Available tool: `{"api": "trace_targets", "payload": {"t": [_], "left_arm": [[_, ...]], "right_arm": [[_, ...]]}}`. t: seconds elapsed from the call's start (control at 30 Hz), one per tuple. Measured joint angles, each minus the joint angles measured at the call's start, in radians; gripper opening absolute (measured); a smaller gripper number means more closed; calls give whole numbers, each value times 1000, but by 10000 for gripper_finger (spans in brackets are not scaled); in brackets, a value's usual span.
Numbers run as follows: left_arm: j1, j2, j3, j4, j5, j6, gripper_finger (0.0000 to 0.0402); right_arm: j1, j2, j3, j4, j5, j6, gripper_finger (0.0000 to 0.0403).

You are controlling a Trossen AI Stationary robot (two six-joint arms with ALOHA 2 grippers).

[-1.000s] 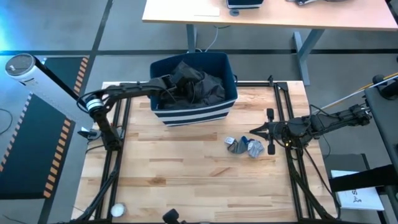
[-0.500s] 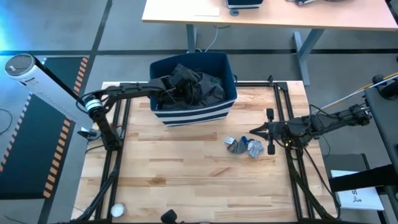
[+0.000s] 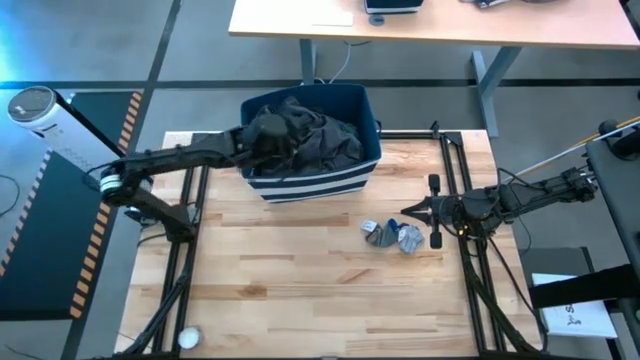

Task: Sort clothes
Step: Put the black sock into the blue laundry organizer

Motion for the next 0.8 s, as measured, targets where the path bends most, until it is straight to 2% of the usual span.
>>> {"api": "trace_targets", "payload": {"t": [0.3,0.53,0.63,0.8], "left_arm": [[-206,-175,3,26,-94,31,0],[-339,-197,-17,30,-119,30,0],[-375,-197,-68,103,-100,39,0],[-407,-202,-225,309,15,69,0]], "right_arm": [[0,0,0,0,0,0,0],[0,0,0,0,0,0,0],[0,0,0,0,0,0,0],[0,0,0,0,0,0,0]]}}
